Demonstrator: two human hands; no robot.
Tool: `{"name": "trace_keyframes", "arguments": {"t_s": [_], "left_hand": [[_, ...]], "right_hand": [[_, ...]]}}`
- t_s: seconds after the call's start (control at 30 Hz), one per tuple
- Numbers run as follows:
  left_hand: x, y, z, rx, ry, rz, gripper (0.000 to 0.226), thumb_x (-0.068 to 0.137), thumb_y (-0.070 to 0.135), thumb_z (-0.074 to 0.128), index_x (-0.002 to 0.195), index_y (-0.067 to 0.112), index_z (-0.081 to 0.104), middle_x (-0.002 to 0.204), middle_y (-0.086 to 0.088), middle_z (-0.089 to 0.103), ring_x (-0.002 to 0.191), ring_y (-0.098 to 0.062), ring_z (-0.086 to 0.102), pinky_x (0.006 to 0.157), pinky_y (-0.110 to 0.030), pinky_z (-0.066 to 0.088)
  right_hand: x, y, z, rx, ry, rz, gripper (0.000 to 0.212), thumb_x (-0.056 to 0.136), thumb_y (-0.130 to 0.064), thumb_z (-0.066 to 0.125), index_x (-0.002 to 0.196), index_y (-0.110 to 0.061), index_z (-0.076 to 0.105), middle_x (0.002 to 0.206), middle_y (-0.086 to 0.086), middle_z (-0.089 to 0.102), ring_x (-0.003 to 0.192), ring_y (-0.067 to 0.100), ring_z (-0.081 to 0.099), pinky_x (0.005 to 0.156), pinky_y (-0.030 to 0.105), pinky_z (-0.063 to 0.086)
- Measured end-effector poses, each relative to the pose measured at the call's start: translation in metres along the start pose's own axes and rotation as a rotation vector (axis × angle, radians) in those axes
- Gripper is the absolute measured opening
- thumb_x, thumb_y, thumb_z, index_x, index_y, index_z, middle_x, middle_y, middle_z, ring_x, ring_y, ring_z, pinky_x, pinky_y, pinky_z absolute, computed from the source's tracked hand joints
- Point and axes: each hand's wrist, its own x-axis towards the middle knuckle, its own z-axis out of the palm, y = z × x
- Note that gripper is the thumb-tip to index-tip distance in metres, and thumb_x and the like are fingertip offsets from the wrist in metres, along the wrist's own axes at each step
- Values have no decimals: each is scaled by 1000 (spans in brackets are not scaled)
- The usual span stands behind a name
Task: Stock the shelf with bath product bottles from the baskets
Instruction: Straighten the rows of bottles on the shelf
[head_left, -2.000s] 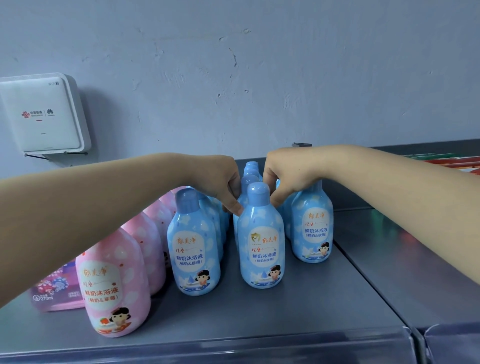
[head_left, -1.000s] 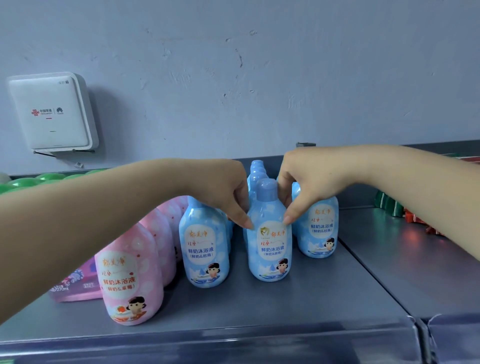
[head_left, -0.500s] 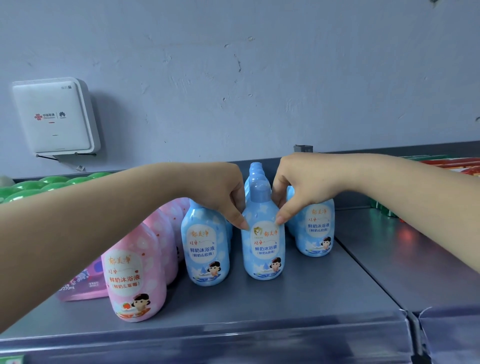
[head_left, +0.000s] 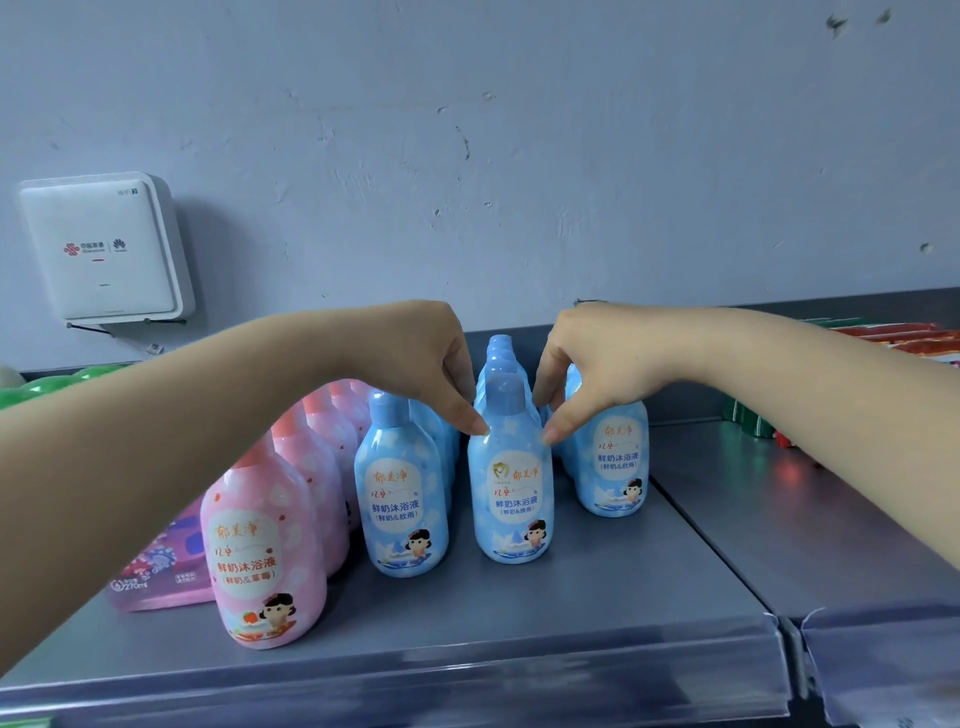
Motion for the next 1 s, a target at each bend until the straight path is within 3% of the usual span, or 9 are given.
{"name": "trace_keyframes", "arguments": {"t_s": [0.13,0.23,0.3,0.4,0.63,0.8,1.0], "left_hand": [[-6,11,-15,29,178,-34,41,65,53,73,90,21,74,92,-5,73,83,-22,68,80,-34,54],[-3,23,-20,-14,295,4,43,70,52,71,96,19,72,94,-1,73,63,-5,64,57,-14,50],[2,35,-17,-43,296,41,45,72,48,73,105,19,69,97,8,71,72,3,63,68,-11,49],[11,50,-9,-67,216,56,43,73,44,74,108,21,68,96,13,69,91,-4,63,86,-25,50],[39,62,14,-34,70,12,39,78,40,71,111,20,66,100,10,69,96,-9,62,91,-28,48],[51,64,27,-4,-3,-58,34,82,38,68,109,18,68,101,7,71,97,-13,63,86,-27,48],[57,67,34,-7,-29,-101,32,83,39,67,110,22,68,100,8,70,95,-13,63,78,-24,47]], "right_hand": [[-11,15,-14,53,103,28,39,70,-49,75,101,-26,71,71,-32,56,73,-10,56,69,11,43],[-22,25,-26,65,161,33,36,69,-47,75,99,-27,72,76,-28,61,70,-14,54,65,6,41],[-29,33,-31,77,193,59,33,70,-45,75,98,-27,72,83,-23,64,80,-7,56,74,8,41],[-38,44,-32,89,205,108,33,70,-45,76,97,-27,72,81,-24,63,87,0,59,81,18,46],[-40,73,-8,81,108,180,43,68,-52,75,102,-26,70,84,-21,62,89,5,60,83,25,48],[-32,83,10,59,73,154,46,70,-55,72,105,-25,70,91,-17,66,92,8,59,81,24,40],[-26,86,24,80,53,109,43,72,-55,70,101,-24,72,81,-18,61,83,9,56,78,25,35]]}}
